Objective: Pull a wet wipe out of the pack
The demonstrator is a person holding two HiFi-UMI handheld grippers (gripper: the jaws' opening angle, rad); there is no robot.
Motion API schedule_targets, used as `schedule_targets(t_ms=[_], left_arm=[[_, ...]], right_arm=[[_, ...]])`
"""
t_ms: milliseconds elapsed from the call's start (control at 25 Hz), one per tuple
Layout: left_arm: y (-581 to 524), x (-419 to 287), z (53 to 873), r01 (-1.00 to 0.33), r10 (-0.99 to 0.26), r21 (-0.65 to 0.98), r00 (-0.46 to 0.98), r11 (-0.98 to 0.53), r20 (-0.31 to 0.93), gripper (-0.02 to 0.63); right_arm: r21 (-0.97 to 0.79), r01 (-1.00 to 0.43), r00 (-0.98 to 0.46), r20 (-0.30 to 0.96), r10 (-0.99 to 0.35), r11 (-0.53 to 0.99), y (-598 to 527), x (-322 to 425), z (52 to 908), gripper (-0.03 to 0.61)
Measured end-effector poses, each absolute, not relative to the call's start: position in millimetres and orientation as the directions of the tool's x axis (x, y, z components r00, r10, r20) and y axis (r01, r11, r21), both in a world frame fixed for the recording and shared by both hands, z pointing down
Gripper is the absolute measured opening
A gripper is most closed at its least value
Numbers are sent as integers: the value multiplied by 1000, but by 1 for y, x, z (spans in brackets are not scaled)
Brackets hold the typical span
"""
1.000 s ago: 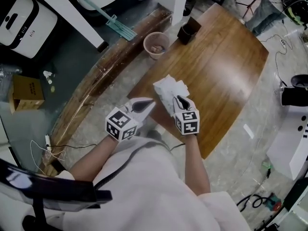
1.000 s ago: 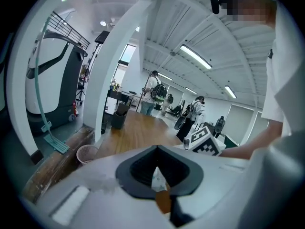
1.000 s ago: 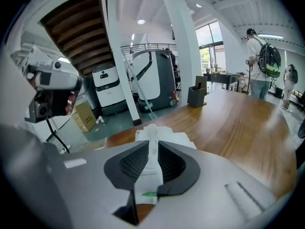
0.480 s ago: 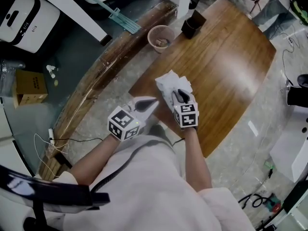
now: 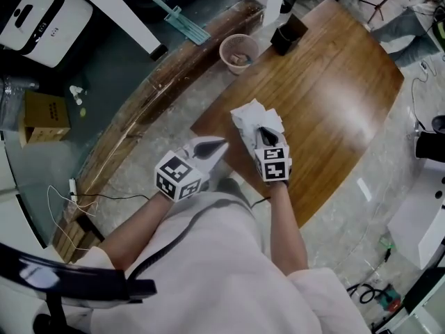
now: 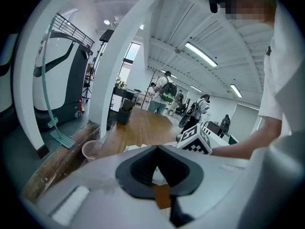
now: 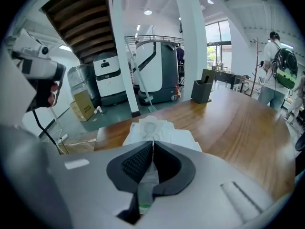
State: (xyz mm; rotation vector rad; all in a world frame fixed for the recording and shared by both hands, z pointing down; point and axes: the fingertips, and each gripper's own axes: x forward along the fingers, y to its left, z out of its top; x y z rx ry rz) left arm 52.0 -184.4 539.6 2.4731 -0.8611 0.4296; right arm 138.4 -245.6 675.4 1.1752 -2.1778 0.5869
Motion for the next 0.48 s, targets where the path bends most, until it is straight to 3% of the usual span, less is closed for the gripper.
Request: schedule_targets(t_ms=[480], left_arm=[[-180,36,530,-613,-472,343,779,-712,413,5]], right_arm=[[-80,-879,-404,648,-646,469,-244,140,653,11]])
